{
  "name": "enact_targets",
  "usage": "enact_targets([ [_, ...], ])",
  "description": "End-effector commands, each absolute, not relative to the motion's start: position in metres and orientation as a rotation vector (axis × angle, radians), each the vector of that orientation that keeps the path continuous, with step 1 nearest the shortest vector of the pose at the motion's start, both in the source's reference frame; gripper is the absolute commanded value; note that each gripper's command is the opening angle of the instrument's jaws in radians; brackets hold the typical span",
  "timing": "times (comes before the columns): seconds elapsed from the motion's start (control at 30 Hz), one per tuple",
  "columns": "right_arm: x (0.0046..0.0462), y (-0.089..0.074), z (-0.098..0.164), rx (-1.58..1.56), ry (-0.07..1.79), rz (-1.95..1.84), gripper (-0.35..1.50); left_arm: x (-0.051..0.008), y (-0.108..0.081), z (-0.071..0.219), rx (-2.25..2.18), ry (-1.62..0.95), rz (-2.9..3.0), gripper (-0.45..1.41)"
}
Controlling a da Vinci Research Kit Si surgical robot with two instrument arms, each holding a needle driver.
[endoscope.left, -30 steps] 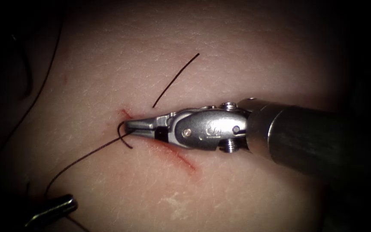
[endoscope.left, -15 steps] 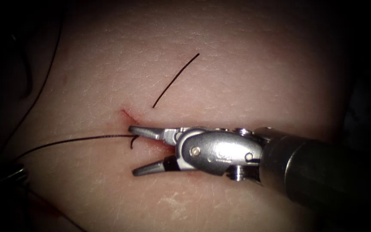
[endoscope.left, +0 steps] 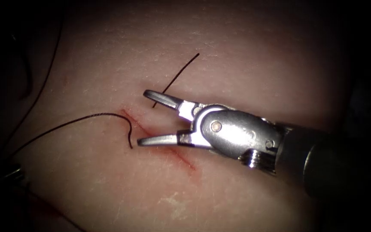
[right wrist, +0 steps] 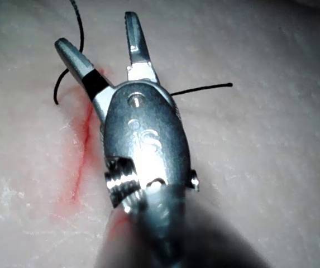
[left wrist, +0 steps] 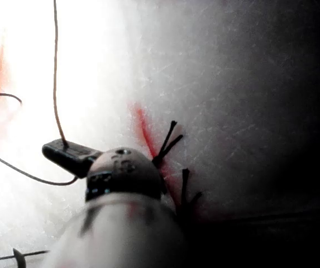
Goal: Wound Closure
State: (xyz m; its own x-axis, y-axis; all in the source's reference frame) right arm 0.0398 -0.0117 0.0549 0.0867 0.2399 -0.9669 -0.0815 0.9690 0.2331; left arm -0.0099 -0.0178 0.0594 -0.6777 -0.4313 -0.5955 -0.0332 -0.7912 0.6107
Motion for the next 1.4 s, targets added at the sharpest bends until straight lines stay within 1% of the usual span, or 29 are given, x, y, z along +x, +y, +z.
enact_targets([
  [0.03,0.0405,-0.0109,0.0568,0.107,1.468,0.254,1.20,-0.0104,-0.0185,0.0603,1.129,-0.881,-2.534,-0.45],
  [0.1,0.0407,-0.0104,0.0579,0.098,1.462,0.263,0.93,-0.0104,-0.0185,0.0604,1.129,-0.878,-2.525,-0.45],
  [0.17,0.0413,-0.0099,0.0594,0.088,1.456,0.266,0.79,-0.0106,-0.0183,0.0605,1.128,-0.875,-2.518,-0.45],
  [0.2,0.0416,-0.0098,0.0600,0.084,1.455,0.265,0.69,-0.0107,-0.0182,0.0605,1.131,-0.873,-2.517,-0.45],
  [0.23,0.0419,-0.0098,0.0607,0.081,1.457,0.261,0.52,-0.0108,-0.0181,0.0606,1.136,-0.873,-2.507,-0.45],
  [0.27,0.0422,-0.0099,0.0615,0.079,1.466,0.255,0.32,-0.0110,-0.0179,0.0606,1.140,-0.872,-2.498,-0.45],
  [0.3,0.0426,-0.0101,0.0621,0.081,1.471,0.245,0.05,-0.0112,-0.0177,0.0607,1.145,-0.871,-2.488,-0.45],
  [0.33,0.0429,-0.0102,0.0626,0.090,1.477,0.228,-0.32,-0.0114,-0.0176,0.0608,1.153,-0.864,-2.483,-0.45],
  [0.37,0.0434,-0.0105,0.0633,0.096,1.477,0.210,-0.35,-0.0116,-0.0174,0.0610,1.163,-0.858,-2.469,-0.45],
  [0.63,0.0465,-0.0133,0.0651,0.147,1.494,0.137,-0.35,-0.0128,-0.0156,0.0625,1.223,-0.822,-2.433,-0.45],
  [0.97,0.0464,-0.0136,0.0636,0.180,1.557,0.147,-0.35,-0.0140,-0.0137,0.0669,1.229,-0.754,-2.421,-0.45],
  [1.2,0.0466,-0.0134,0.0628,0.159,1.628,0.201,-0.35,-0.0162,-0.0132,0.0696,1.243,-0.694,-2.413,-0.45],
  [1.4,0.0472,-0.0132,0.0620,0.166,1.649,0.237,-0.35,-0.0180,-0.0130,0.0701,1.254,-0.658,-2.397,-0.45],
])
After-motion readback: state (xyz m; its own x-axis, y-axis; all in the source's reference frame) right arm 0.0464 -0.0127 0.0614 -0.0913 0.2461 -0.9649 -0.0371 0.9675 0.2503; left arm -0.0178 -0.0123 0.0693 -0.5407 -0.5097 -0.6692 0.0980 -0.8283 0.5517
